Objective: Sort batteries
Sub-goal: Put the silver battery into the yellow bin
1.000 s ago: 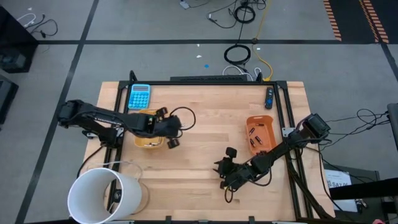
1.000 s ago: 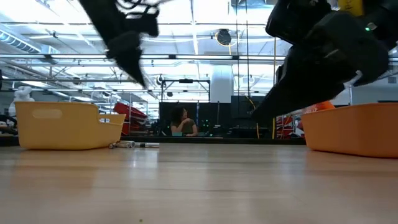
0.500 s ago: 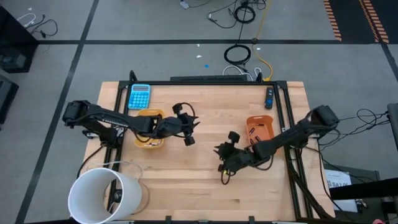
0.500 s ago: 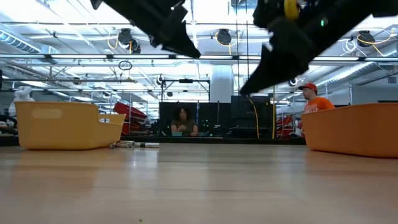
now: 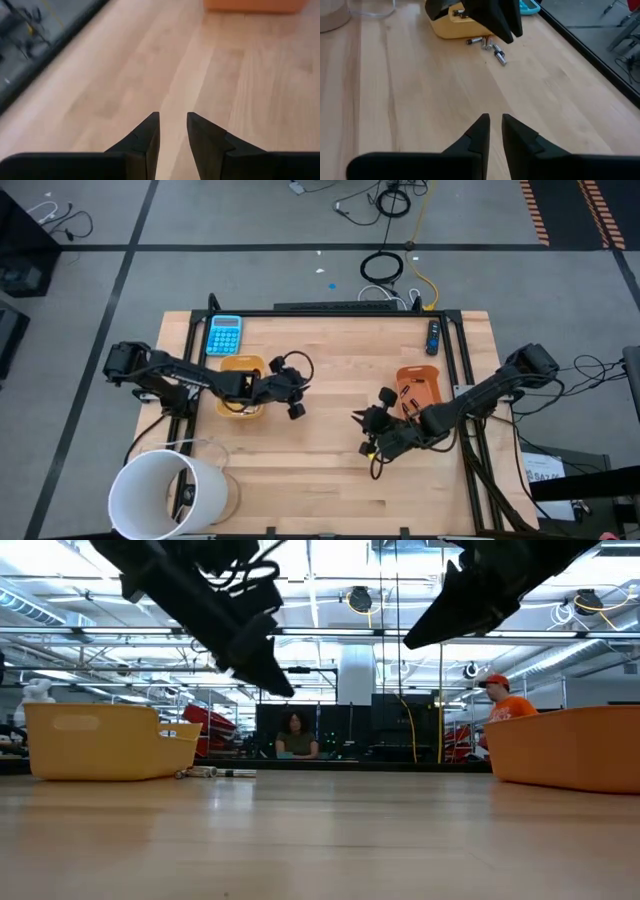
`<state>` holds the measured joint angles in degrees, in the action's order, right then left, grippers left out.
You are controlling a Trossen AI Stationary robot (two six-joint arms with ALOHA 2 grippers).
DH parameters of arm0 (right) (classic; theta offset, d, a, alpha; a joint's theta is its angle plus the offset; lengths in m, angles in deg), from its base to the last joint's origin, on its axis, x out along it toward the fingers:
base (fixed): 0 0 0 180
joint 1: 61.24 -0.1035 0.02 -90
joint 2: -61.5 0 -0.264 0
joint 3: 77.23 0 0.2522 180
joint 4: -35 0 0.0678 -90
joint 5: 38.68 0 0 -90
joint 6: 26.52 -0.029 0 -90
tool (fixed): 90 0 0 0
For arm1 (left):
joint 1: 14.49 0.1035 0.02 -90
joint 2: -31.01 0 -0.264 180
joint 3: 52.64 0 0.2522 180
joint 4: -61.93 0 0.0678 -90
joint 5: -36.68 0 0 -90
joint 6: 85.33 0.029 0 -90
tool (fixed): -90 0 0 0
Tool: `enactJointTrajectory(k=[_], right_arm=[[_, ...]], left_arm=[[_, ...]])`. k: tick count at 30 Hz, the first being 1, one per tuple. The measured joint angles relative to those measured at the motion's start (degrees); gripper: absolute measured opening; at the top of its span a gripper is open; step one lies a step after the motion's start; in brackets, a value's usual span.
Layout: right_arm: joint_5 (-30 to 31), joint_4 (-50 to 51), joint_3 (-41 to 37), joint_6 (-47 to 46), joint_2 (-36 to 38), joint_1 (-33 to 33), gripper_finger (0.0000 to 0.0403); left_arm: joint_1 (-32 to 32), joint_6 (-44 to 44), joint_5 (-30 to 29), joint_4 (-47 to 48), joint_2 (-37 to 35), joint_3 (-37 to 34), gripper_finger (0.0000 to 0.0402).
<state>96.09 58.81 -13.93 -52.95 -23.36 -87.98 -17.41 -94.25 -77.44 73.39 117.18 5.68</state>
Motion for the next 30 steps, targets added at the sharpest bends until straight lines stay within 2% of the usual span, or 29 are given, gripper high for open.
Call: enactJointTrajectory(k=[8, 10, 13, 16, 20, 23, 30], right_arm=[[-0.11, -3.27, 0.00, 0.00, -0.02, 0.00, 0.0041], [-0.74, -3.27, 0.00, -0.17, -0.07, 0.00, 0.0041], [-1.77, -2.98, 0.00, -0.78, -0.25, 0.00, 0.0041], [-1.85, -2.84, 0.00, -0.84, -0.56, 0.00, 0.0041], [-3.13, -2.86, 0.00, -0.86, -1.15, 0.33, 0.0041], [-3.73, -3.08, 0.00, -0.88, -2.12, 0.71, 0.0041], [-5.95, -3.50, 0.00, -0.85, -3.41, 0.96, 0.0041]], left_arm=[[1.31, -1.15, 0.38, 2.37, 0.00, 0.21, 0.0109], [1.75, -0.67, 2.01, 4.96, 0.00, 1.41, 0.0109], [2.70, -0.24, 6.62, 17.57, 0.00, 5.62, 0.0108], [3.43, -0.70, 7.41, 30.05, 0.00, 10.62, 0.0108], [5.71, 2.00, 12.88, 40.16, -0.01, 13.55, 0.0108], [8.22, 4.09, 17.08, 42.19, 0.00, 13.14, 0.0108], [11.81, 8.42, 18.70, 39.92, 1.52, 12.98, 0.0108]])
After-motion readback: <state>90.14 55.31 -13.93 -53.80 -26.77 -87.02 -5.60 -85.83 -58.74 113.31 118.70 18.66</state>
